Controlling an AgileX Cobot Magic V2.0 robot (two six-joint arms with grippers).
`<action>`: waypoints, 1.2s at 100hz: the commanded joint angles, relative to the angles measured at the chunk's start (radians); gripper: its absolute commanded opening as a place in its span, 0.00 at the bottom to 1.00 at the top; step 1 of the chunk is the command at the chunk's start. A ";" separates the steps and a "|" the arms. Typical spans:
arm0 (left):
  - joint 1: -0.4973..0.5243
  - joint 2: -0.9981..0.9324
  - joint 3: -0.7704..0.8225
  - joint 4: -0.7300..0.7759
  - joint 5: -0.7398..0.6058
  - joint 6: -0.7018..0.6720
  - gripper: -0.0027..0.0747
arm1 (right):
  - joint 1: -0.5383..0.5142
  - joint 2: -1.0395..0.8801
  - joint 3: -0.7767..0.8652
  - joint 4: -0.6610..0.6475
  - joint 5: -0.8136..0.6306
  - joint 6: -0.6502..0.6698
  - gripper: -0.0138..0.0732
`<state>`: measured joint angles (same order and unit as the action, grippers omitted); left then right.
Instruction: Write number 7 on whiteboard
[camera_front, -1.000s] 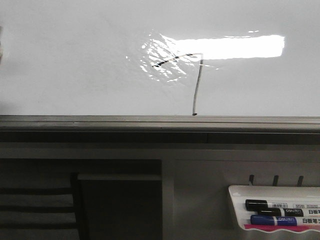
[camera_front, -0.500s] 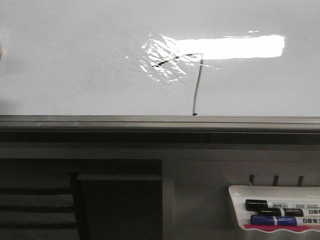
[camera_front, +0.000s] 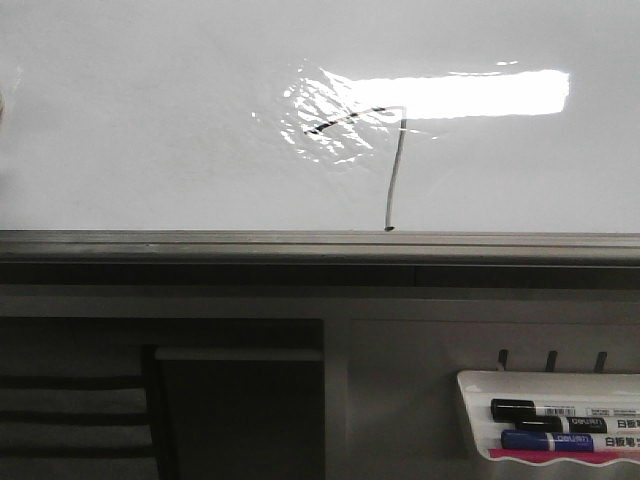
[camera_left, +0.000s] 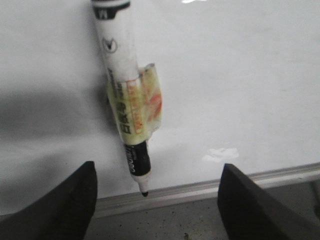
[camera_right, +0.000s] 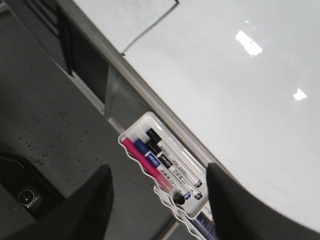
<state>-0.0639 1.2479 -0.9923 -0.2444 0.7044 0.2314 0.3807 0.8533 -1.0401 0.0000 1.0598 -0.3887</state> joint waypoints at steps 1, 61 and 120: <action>0.001 -0.090 -0.062 -0.002 0.043 -0.002 0.64 | -0.006 -0.020 -0.023 -0.075 -0.052 0.135 0.59; 0.001 -0.760 0.451 -0.059 -0.259 -0.002 0.44 | -0.006 -0.316 0.385 -0.057 -0.628 0.424 0.56; 0.001 -0.817 0.605 0.017 -0.537 -0.002 0.01 | -0.006 -0.397 0.555 -0.052 -0.909 0.422 0.08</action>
<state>-0.0639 0.4242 -0.3600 -0.2255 0.2542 0.2332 0.3800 0.4550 -0.4585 -0.0464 0.2374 0.0371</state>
